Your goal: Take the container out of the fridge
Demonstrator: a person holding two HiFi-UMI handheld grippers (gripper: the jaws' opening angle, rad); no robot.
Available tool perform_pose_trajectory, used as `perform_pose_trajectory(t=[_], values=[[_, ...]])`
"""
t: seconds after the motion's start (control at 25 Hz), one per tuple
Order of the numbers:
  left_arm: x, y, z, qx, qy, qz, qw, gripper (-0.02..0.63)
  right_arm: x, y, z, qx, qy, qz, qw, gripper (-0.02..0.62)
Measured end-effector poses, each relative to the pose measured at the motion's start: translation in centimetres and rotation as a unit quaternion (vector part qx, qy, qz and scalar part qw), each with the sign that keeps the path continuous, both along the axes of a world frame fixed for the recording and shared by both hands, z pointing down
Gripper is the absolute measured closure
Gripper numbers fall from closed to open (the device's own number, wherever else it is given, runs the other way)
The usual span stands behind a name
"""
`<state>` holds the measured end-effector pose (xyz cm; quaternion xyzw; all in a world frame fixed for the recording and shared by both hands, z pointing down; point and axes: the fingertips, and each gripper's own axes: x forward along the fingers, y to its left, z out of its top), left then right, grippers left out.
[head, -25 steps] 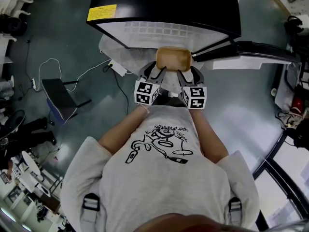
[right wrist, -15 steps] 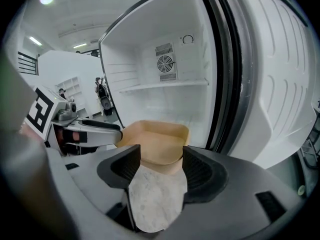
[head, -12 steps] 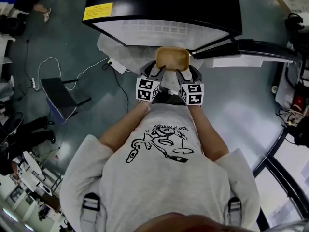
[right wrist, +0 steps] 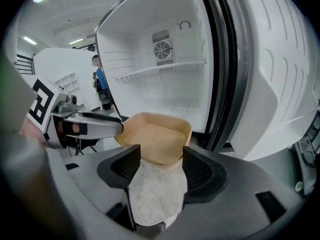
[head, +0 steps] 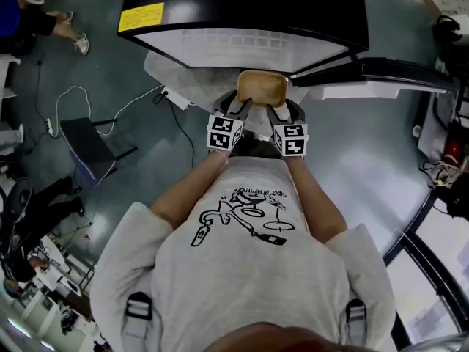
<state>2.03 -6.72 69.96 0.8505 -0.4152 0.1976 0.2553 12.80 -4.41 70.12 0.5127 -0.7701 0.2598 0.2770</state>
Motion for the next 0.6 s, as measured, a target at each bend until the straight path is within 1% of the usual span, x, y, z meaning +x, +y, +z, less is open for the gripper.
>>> perform_pose_trajectory(t=[0.6], values=[[0.6, 0.7, 3.0, -0.025, -0.012, 0.01, 0.9996, 0.394, 0.5, 0.6, 3.3, -0.031, 0.012, -0.007, 0.999, 0.325]])
